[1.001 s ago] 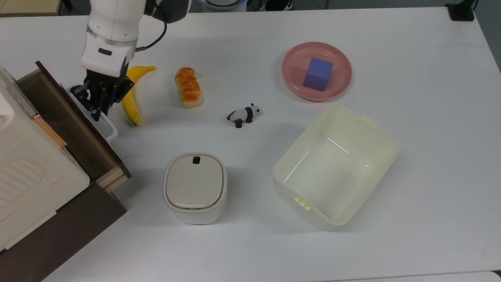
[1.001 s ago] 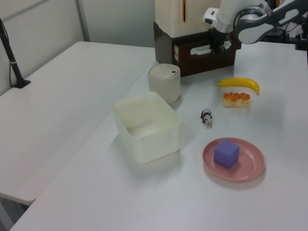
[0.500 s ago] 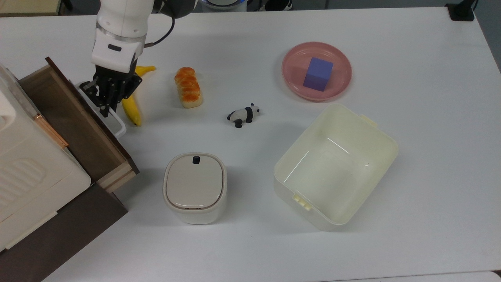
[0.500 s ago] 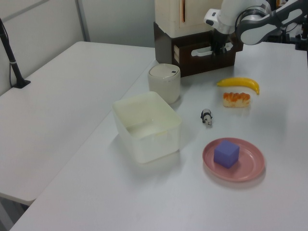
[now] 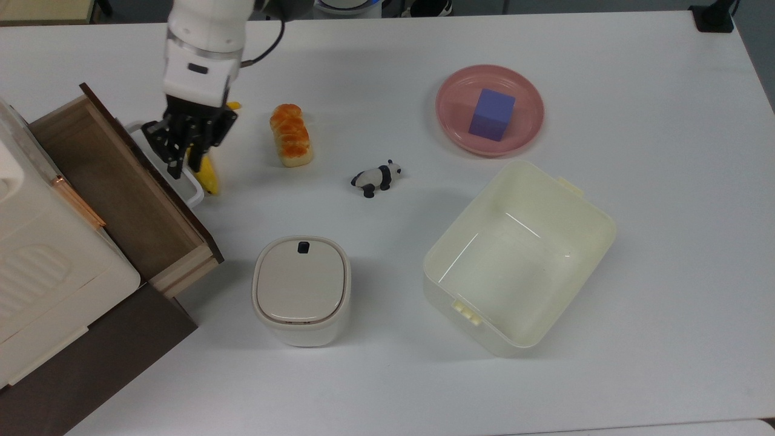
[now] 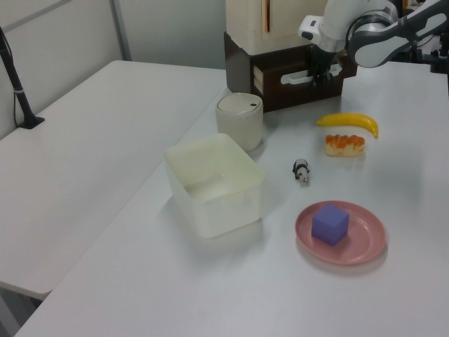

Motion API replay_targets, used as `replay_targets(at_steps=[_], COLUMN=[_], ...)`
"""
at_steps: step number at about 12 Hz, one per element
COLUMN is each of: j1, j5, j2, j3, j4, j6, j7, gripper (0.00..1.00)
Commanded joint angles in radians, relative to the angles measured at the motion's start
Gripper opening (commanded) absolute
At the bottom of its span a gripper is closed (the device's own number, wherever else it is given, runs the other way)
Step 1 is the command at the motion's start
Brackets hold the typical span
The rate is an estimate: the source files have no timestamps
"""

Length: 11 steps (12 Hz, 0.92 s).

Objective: Slide open the drawer

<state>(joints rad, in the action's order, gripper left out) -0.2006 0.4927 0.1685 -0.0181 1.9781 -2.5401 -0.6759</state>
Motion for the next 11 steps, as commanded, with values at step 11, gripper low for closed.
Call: replay_targets(at_steps=[11], j1=[0.293], j5=[-0.413], j2=[-0.153], j3=[0.006], j4=[-0.235], j6=[0.736], j7=[0.557], gripper=[1.00])
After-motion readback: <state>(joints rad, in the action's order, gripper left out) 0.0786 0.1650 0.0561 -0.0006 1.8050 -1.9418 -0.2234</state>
